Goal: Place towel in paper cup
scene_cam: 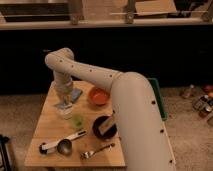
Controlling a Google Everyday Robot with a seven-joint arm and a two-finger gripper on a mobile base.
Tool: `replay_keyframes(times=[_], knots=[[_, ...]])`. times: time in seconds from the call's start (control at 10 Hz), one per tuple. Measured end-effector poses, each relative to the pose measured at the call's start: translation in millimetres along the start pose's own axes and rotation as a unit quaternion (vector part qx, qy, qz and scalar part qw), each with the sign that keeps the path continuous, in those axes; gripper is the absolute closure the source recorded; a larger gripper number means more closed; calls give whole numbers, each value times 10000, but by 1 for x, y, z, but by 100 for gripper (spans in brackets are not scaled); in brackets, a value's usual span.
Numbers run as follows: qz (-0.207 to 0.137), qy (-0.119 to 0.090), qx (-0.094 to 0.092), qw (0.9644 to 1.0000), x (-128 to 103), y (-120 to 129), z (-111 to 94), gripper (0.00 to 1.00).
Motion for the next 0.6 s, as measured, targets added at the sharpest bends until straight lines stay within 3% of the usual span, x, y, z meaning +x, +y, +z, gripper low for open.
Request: replay_keyframes(times=[0.3, 0.6], knots=[[-4, -35, -10, 10000, 0, 1, 1, 22], [-8, -60, -8, 10000, 0, 2, 2, 20]])
